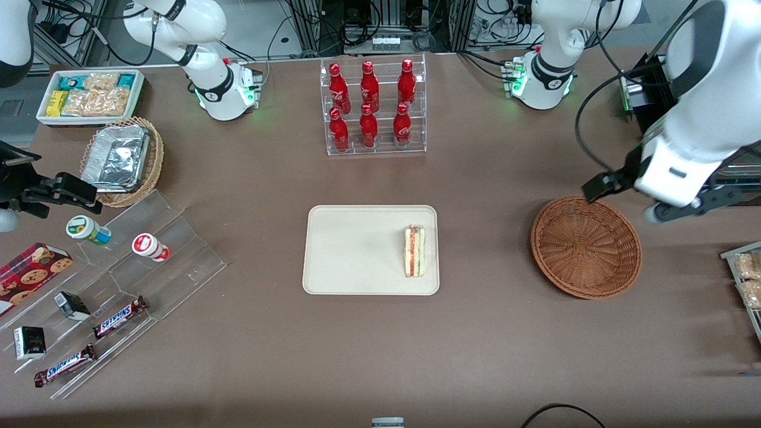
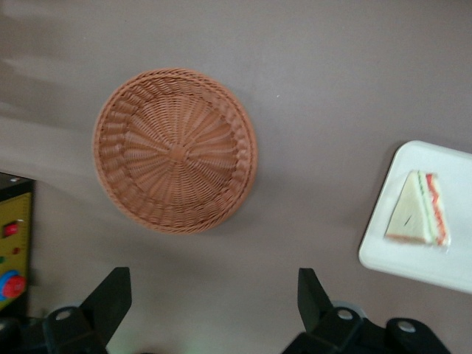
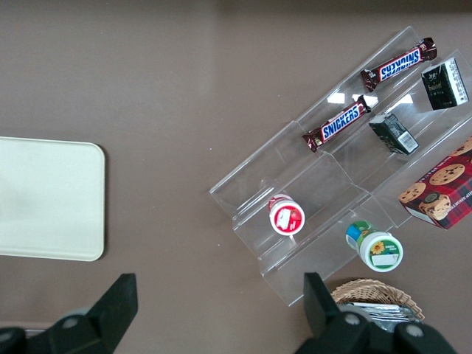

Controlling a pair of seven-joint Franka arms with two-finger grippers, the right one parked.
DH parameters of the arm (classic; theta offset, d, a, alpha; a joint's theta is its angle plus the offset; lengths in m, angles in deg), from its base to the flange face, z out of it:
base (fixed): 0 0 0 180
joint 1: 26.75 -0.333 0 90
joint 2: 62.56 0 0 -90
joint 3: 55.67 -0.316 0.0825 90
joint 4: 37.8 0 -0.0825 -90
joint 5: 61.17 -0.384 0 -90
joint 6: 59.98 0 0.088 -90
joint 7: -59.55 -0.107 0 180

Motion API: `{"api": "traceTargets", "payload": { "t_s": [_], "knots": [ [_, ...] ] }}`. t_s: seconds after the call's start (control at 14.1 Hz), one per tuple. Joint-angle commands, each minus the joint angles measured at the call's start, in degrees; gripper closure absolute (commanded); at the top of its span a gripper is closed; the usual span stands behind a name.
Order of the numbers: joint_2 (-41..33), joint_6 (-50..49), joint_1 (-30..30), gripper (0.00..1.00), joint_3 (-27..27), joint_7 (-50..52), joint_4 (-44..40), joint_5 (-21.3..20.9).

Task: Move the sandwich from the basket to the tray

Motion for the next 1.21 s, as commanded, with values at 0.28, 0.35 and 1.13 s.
{"api": "traceTargets", "payload": {
  "t_s": [0.28, 0.35, 1.13],
  "knots": [
    [-6.9, -6.5, -3.9, 0.00, 0.2, -6.6, -2.3, -0.3],
    [-6.9, -8.8, -4.0, 0.00, 0.2, -6.8, -3.8, -0.4],
    [-6.5, -10.7, -5.7, 0.00, 0.6, -13.4, -4.5, -2.2]
  ]
}}
